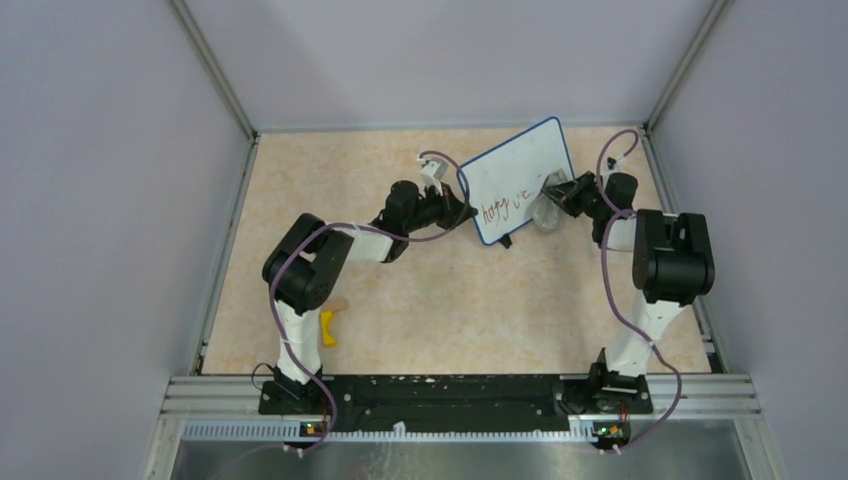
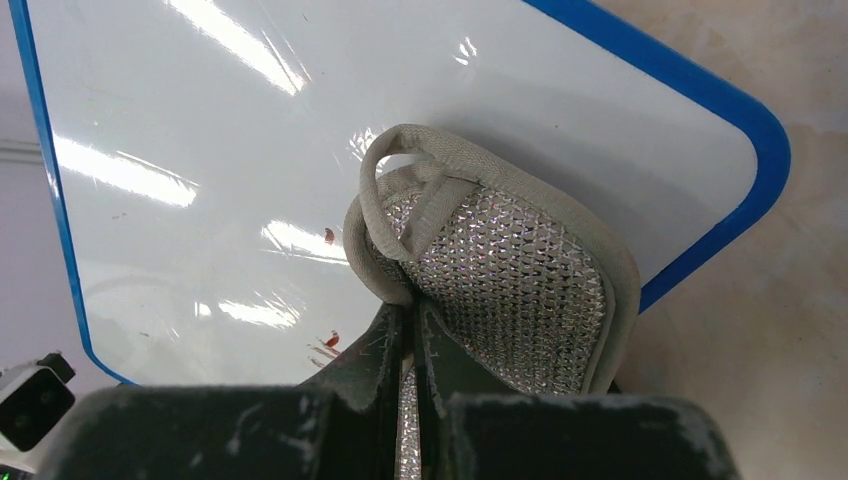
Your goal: Erase the whiteboard
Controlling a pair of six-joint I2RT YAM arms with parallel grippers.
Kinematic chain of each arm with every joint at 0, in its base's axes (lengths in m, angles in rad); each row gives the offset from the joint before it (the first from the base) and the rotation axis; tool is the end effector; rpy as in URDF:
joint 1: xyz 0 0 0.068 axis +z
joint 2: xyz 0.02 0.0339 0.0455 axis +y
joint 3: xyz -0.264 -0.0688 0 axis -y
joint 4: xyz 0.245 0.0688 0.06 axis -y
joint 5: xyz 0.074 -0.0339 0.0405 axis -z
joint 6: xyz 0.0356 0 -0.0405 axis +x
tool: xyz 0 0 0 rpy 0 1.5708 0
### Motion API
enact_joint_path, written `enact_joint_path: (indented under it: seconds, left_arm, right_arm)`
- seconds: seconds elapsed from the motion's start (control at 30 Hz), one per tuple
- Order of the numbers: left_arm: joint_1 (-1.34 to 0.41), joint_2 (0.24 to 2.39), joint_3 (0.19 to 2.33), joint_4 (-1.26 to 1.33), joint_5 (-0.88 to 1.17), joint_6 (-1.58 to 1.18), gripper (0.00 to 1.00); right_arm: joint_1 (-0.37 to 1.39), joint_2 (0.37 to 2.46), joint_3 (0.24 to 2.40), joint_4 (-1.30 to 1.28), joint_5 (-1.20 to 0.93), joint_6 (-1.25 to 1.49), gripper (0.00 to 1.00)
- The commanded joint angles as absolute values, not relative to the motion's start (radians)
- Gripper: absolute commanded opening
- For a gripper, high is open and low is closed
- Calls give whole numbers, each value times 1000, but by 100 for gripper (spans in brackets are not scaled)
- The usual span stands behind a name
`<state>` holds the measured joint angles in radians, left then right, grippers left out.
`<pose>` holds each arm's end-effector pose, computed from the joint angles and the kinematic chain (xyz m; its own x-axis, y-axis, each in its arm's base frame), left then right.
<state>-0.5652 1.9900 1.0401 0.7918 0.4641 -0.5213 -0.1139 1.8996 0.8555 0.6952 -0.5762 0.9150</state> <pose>0.3489 -0.2402 0.1736 -0.5397 -0.1850 -0.8213 0.6728 0.4915 -0.5529 0.3776 -0.0237 0.1462 -0.5348 0.7301 -0.4254 0.0171 0.5127 0.8584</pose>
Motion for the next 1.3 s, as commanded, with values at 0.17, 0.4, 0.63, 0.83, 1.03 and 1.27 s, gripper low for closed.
enact_joint_path:
  seconds: [0.17, 0.4, 0.63, 0.83, 1.03, 1.27]
  left_arm:
    - [-574, 2042, 1027, 729, 562, -477, 0]
    - [-559, 2060, 1012, 773, 598, -542, 0]
    - [-552, 2051, 1014, 764, 596, -536, 0]
    - [-552, 2058, 1026, 754, 600, -532, 0]
    - [-551, 2068, 1038, 745, 606, -529, 0]
    - [-550, 2075, 1056, 725, 617, -531, 0]
  right_arm:
    - [42, 1857, 1018, 687, -534, 966, 0]
    - [41, 1897, 1095, 721, -491, 1039, 0]
    - [-46, 2007, 1056, 725, -491, 1066, 0]
    - [-116, 2067, 942, 721, -502, 1045, 0]
    - [-112, 2052, 921, 730, -529, 1008, 0]
    - [5, 1906, 983, 659, -532, 960, 0]
